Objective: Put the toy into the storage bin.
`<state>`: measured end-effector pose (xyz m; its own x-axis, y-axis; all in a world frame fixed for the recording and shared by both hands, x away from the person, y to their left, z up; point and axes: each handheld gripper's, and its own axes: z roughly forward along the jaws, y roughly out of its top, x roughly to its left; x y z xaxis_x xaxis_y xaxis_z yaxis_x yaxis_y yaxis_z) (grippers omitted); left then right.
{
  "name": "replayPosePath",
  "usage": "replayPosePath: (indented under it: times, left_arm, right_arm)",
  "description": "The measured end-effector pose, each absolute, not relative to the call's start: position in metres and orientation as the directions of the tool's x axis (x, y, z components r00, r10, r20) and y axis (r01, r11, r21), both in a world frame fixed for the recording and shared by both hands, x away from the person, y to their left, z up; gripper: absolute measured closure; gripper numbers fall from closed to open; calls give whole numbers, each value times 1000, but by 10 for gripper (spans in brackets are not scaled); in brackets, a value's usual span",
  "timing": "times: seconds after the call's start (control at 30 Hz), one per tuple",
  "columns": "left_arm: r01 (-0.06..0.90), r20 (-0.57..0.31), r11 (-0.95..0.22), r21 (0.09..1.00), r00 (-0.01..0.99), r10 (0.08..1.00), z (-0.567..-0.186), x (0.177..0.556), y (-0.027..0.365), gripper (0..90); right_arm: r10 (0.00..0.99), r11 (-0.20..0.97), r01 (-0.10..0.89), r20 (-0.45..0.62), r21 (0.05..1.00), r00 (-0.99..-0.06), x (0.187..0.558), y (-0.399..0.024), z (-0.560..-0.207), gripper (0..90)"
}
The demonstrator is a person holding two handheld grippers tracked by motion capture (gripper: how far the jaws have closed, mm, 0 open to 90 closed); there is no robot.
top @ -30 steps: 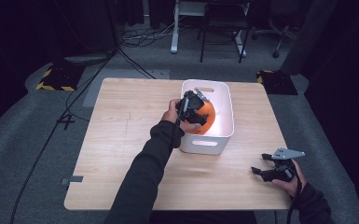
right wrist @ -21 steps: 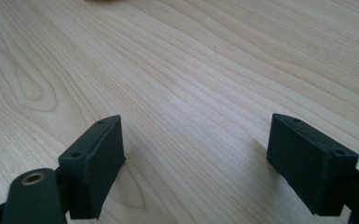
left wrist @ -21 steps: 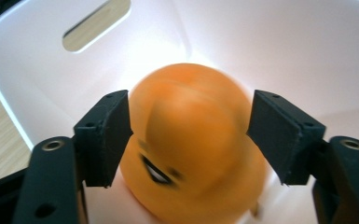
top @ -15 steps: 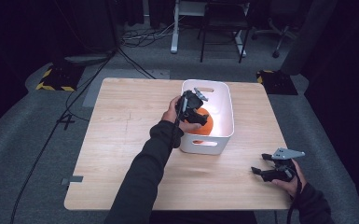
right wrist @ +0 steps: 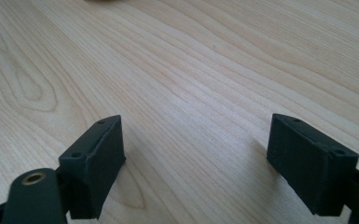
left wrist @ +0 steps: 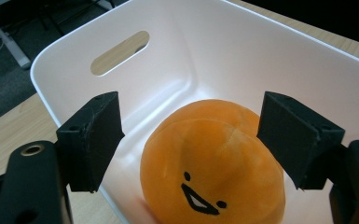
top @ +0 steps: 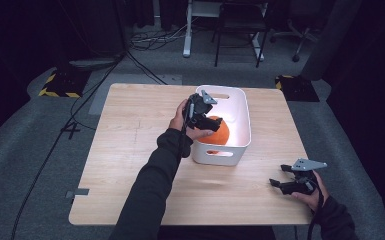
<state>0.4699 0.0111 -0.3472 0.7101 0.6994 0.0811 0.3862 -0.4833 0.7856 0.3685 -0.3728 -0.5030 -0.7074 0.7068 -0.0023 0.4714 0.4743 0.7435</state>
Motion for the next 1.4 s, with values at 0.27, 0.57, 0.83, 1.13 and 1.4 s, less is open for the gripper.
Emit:
replayPosePath:
  times: [0.27, 0.57, 0.83, 1.13, 1.4]
  left_arm:
    - [380, 90, -477, 793, 701, 708, -340, 468, 21, 193]
    - [372, 90, -456, 809, 688, 720, -334, 464, 31, 169]
    - [355, 113, -460, 814, 680, 725, -328, 460, 45, 169]
    - [359, 130, -454, 815, 651, 747, -327, 455, 64, 173]
    - [360, 155, -476, 802, 644, 749, -324, 450, 80, 173]
  right_arm:
    - [705, 476, 469, -4, 744, -709, 369, -373, -503, 191]
    - [705, 475, 469, -3, 745, -709, 369, -373, -503, 191]
    - [705, 476, 468, -4, 744, -709, 369, -373, -503, 191]
    - [707, 471, 471, -1, 746, -707, 369, -373, -503, 193]
    - [708, 470, 472, 0, 746, -706, 369, -373, -503, 193]
